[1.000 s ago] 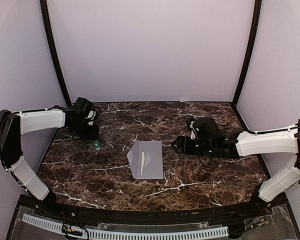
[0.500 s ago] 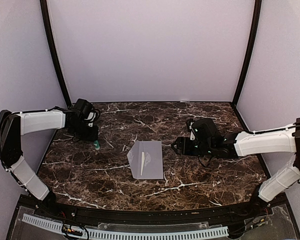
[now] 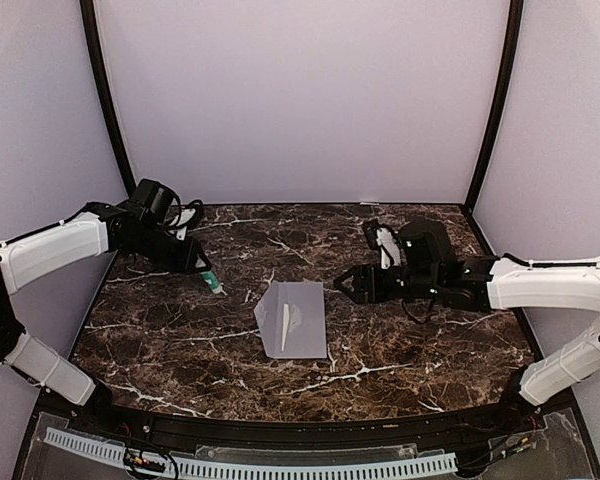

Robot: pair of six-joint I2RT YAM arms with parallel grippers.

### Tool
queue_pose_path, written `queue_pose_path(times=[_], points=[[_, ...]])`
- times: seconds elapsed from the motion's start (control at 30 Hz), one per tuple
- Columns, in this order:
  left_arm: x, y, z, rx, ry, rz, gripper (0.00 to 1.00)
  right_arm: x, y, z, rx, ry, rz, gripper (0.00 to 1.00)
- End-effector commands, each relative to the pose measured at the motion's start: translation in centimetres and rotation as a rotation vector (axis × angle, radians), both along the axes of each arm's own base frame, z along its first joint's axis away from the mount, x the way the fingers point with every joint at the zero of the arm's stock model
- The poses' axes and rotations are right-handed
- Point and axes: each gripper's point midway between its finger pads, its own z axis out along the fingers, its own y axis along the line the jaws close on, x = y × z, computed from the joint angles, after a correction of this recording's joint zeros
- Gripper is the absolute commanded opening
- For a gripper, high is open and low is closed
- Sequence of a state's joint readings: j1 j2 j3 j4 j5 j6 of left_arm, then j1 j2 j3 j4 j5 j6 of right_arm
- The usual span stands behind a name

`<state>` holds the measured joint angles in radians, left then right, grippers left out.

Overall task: Place the letter into the envelope and seal it
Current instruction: Open the solid glue cap from the solid glue.

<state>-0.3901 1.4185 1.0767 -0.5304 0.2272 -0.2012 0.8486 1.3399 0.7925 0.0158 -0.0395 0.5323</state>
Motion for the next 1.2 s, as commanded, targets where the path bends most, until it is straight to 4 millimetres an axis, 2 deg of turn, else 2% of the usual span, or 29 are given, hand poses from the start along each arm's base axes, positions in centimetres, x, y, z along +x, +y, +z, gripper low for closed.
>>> queue_pose_path(times=[0.0,0.13,0.2,0.37,0.53,0.67,0.9,1.17], points=[[-5.6,-7.1,5.1,-0.211,0.044,-0.297,0.06,-3.3,4.0,6.5,0.167,-0.136,0.318,0.72],[-9.8,-11.9,7.6,-0.355,0.109,-0.496,0.06,-6.4,5.8,9.1,0.278,-0.149,0.486,0.69],[-11.0,-13.3,8.7,-0.405,0.118,-0.552,0.06,-7.7,6.5,9.9,0.309,-0.151,0.544,0.66],[-13.1,-15.4,11.2,-0.509,0.149,-0.640,0.06,-9.7,7.5,10.3,0.353,-0.140,0.611,0.59],[-14.5,-16.8,12.5,-0.561,0.169,-0.710,0.06,-11.3,9.3,10.7,0.373,-0.125,0.674,0.56],[-15.1,-17.3,12.6,-0.556,0.172,-0.740,0.06,-12.4,10.6,10.9,0.379,-0.116,0.725,0.53],[-16.2,-18.2,12.2,-0.514,0.165,-0.791,0.06,-12.4,11.8,10.6,0.370,-0.105,0.741,0.46],[-16.0,-18.6,12.0,-0.501,0.161,-0.792,0.06,-12.8,12.5,9.8,0.359,-0.084,0.762,0.31]])
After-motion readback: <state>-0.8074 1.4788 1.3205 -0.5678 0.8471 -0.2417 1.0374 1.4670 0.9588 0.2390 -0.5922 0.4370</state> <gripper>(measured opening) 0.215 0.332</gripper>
